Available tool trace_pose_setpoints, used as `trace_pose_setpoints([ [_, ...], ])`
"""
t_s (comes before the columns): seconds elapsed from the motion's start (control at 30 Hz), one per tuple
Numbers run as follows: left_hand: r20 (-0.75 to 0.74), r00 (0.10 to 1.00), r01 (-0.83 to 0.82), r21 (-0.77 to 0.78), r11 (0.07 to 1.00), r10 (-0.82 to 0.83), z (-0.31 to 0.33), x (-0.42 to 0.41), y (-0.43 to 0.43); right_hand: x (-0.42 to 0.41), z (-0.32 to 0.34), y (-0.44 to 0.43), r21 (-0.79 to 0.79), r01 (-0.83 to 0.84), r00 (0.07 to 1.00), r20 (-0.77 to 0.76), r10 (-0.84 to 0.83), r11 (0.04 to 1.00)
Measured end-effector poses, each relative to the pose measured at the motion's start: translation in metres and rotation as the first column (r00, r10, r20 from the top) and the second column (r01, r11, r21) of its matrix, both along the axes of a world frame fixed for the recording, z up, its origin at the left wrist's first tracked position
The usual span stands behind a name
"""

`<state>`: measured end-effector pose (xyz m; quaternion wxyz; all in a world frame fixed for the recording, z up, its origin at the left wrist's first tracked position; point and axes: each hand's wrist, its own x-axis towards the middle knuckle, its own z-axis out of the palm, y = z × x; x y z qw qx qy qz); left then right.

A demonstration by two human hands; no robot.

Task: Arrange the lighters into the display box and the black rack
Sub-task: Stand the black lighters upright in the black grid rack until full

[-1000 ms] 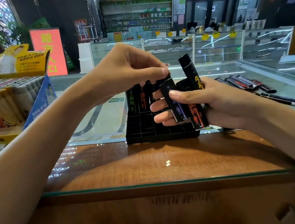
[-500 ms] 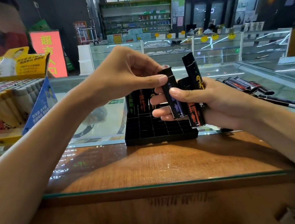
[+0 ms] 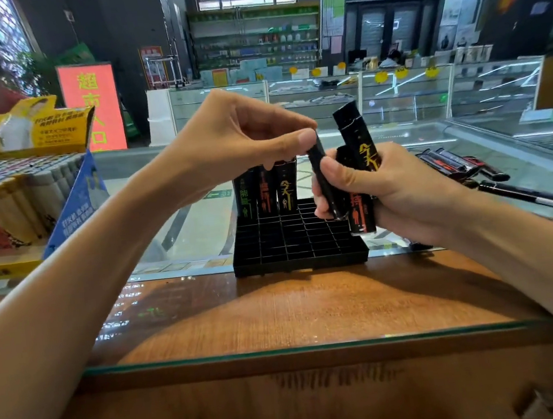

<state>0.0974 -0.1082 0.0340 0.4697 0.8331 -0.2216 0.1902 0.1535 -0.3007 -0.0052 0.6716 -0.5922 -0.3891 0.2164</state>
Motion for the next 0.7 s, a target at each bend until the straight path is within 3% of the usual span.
trace_pose_setpoints([
  [0.2,0.043,0.996,-0.071,-0.009,0.997,0.072,0.002,0.002,0.003,0.001,0.0,0.0,0.033,0.103,0.995,0.003,-0.103,0.994],
  [0.3,0.103,0.984,-0.146,-0.025,0.989,0.148,0.007,0.003,0.004,0.005,0.002,-0.002,0.08,0.315,0.945,0.067,-0.321,0.946],
  [0.4,0.213,0.947,-0.266,0.11,0.958,0.239,0.01,0.011,-0.004,0.011,0.009,-0.01,0.161,0.454,0.877,0.091,-0.471,0.876],
  [0.5,0.292,0.907,-0.376,0.236,0.896,0.303,0.009,0.022,-0.009,0.015,0.012,-0.015,0.18,0.476,0.859,0.111,-0.499,0.86],
  [0.7,0.303,0.898,-0.415,0.334,0.847,0.32,-0.001,0.036,-0.015,0.016,0.007,-0.022,0.144,0.423,0.887,0.136,-0.442,0.894],
])
